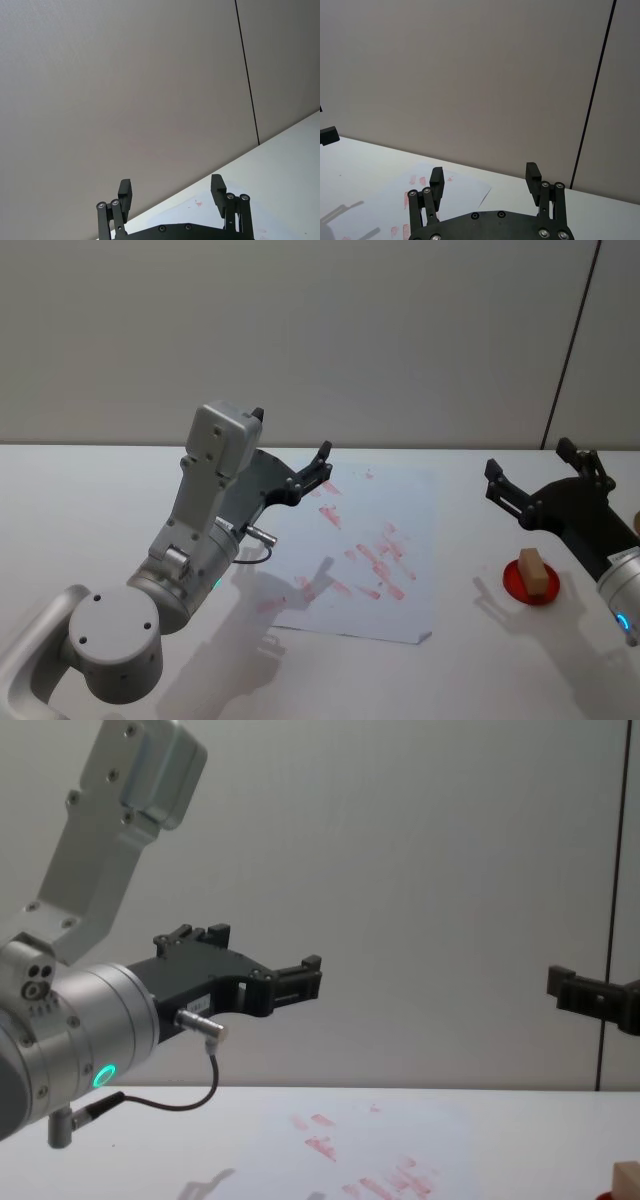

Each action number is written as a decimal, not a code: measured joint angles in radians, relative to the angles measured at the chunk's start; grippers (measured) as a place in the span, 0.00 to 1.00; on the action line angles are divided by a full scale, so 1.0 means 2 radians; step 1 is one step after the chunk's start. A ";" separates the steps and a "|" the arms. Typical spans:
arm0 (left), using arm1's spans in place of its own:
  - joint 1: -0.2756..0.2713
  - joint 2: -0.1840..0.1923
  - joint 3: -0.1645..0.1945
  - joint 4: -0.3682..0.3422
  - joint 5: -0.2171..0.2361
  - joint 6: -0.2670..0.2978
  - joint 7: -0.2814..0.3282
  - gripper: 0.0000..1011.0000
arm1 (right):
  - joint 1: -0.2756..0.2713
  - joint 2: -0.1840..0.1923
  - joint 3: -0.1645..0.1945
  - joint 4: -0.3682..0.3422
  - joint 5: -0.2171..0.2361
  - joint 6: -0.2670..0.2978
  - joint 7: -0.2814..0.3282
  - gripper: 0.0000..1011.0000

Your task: Use the one hand to pick up the stamp and affix it onto the A4 paper.

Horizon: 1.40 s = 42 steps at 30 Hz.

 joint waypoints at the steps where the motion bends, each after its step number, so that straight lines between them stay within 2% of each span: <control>1: 0.000 0.000 0.000 0.000 0.000 0.000 0.000 0.99 | 0.000 0.000 0.000 0.000 0.000 0.000 0.000 0.99; 42: 0.000 0.000 0.000 0.000 0.000 0.000 0.000 0.99 | 0.000 0.000 0.000 0.000 0.000 0.000 0.000 0.99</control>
